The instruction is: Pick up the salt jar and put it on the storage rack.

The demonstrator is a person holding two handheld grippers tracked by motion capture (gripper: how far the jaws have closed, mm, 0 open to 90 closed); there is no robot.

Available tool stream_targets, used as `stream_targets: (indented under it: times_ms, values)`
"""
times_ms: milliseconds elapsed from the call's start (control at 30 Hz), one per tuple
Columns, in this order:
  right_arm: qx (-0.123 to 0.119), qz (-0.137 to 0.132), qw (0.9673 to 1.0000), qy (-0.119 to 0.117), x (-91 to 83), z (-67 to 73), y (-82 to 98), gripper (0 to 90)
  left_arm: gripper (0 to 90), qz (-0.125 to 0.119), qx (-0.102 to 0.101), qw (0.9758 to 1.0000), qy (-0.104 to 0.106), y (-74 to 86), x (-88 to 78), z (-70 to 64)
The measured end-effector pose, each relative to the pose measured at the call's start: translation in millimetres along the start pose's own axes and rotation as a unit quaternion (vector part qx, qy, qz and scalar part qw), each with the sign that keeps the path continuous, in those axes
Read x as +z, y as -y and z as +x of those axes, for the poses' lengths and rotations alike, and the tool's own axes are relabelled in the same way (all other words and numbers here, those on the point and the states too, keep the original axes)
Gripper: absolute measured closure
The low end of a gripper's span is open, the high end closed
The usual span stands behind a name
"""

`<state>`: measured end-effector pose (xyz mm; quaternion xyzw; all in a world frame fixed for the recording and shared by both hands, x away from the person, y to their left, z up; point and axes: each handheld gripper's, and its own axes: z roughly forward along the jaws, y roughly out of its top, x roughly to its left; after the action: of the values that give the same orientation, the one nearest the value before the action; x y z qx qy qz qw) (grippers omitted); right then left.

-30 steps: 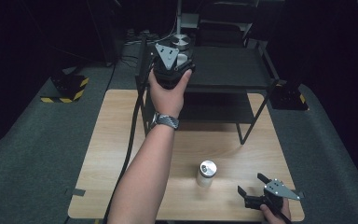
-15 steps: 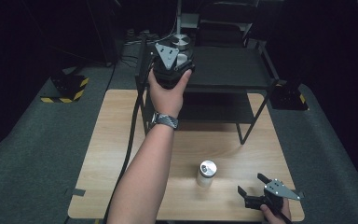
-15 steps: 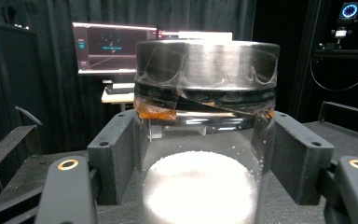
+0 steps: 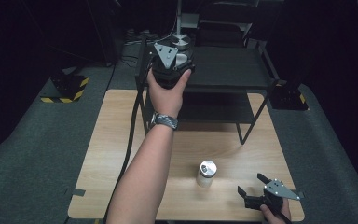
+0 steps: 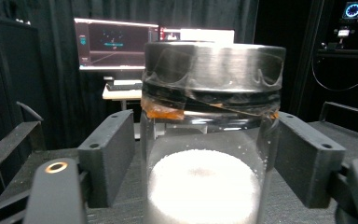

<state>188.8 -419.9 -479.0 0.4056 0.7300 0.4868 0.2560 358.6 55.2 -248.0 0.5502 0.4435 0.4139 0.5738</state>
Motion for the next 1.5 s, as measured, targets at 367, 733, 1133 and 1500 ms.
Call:
stream_targets:
  times_ms: [367,733,1133,1500]
  values:
    - [-0.004,0.0,1.0,0.001,0.2,1.0,-0.1,0.1,7.8,-0.012,-0.009,0.9999,0.008,-2.4,-11.9,7.4]
    - [-0.008,0.002,1.0,0.002,0.4,2.2,-0.8,0.1,0.5,-0.018,-0.002,0.9996,0.021,-1.2,-24.4,15.9]
    - [-0.009,0.002,1.0,0.002,0.4,2.3,-0.6,0.1,0.5,-0.021,0.0,0.9994,0.028,1.6,-45.5,25.4]
    - [-0.009,0.004,0.9999,0.001,0.9,2.3,-1.6,0.1,0.5,-0.029,0.007,0.9989,0.036,6.0,-67.4,32.8]
